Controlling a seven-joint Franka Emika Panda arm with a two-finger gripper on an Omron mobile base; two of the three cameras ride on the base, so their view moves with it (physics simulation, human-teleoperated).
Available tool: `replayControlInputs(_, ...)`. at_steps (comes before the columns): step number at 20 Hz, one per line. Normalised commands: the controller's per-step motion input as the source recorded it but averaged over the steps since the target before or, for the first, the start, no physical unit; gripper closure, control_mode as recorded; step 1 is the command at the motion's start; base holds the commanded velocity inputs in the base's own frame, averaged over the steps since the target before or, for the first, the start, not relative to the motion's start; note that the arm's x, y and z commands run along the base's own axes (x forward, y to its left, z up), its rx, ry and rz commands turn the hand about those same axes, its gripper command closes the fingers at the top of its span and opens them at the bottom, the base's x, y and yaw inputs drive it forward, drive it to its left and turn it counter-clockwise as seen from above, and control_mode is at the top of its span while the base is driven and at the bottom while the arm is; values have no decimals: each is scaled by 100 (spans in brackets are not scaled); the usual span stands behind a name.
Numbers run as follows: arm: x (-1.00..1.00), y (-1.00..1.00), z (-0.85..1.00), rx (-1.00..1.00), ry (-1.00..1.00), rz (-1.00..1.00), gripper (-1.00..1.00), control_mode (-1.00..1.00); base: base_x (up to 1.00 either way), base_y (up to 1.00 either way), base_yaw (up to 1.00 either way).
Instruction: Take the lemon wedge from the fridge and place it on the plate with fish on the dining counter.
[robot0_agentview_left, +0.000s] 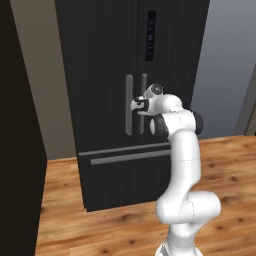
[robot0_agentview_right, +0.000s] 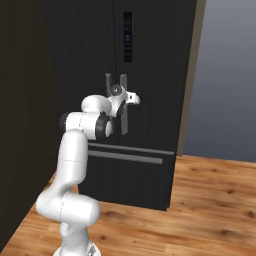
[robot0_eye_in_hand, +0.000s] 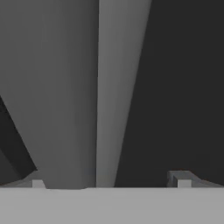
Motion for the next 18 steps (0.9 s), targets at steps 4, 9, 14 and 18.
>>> replayControlInputs(4,54,0,-24,0,0,0,-100,-100,0,0,0)
replayControlInputs(9,19,0,-6,0,0,0,100,-100,0,0,0)
replayControlInputs(14,0,0,0,0,0,0,100,-100,0,0,0)
replayControlInputs(18,0,0,0,0,0,0,100,-100,0,0,0)
